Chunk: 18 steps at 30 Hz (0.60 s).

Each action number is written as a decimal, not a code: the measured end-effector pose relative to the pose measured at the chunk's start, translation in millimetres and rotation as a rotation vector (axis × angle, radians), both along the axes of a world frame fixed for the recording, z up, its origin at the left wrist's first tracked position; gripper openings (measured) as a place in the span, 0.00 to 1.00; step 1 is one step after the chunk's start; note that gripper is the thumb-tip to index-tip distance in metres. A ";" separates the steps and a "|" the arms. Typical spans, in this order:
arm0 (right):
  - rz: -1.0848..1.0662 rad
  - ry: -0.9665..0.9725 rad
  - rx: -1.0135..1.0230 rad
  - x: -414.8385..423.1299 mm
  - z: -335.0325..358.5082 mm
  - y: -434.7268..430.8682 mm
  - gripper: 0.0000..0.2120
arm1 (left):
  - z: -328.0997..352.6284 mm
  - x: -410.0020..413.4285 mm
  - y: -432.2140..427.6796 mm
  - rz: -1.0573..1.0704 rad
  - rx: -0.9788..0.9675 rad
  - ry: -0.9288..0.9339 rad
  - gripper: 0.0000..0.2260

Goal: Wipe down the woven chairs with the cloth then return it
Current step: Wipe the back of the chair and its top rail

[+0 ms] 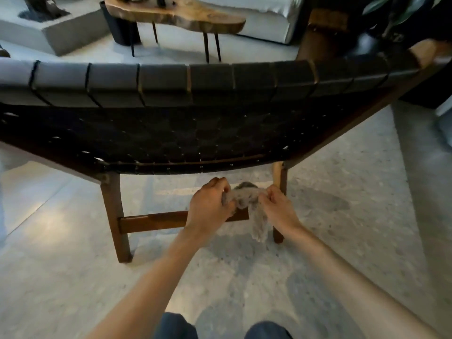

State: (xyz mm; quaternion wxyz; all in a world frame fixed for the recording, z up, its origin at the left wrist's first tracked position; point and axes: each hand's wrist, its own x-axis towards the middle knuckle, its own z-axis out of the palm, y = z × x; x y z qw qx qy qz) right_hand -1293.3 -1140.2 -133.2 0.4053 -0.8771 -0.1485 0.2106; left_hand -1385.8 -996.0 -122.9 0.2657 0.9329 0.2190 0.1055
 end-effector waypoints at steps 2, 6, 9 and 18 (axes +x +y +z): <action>-0.028 0.111 0.102 8.3 -21.7 11.3 0.09 | -21.4 10.0 1.7 0.054 -0.032 -0.061 0.11; -0.153 0.418 0.430 12.2 -50.2 24.8 0.08 | -50.1 19.7 2.5 0.095 -0.034 -0.167 0.09; -0.184 0.656 0.593 11.0 -61.7 23.7 0.16 | -64.3 17.6 0.3 0.092 -0.053 -0.227 0.07; -0.079 0.826 0.898 1.4 -53.1 10.0 0.21 | -62.2 2.9 -14.0 -0.155 -0.286 -0.228 0.13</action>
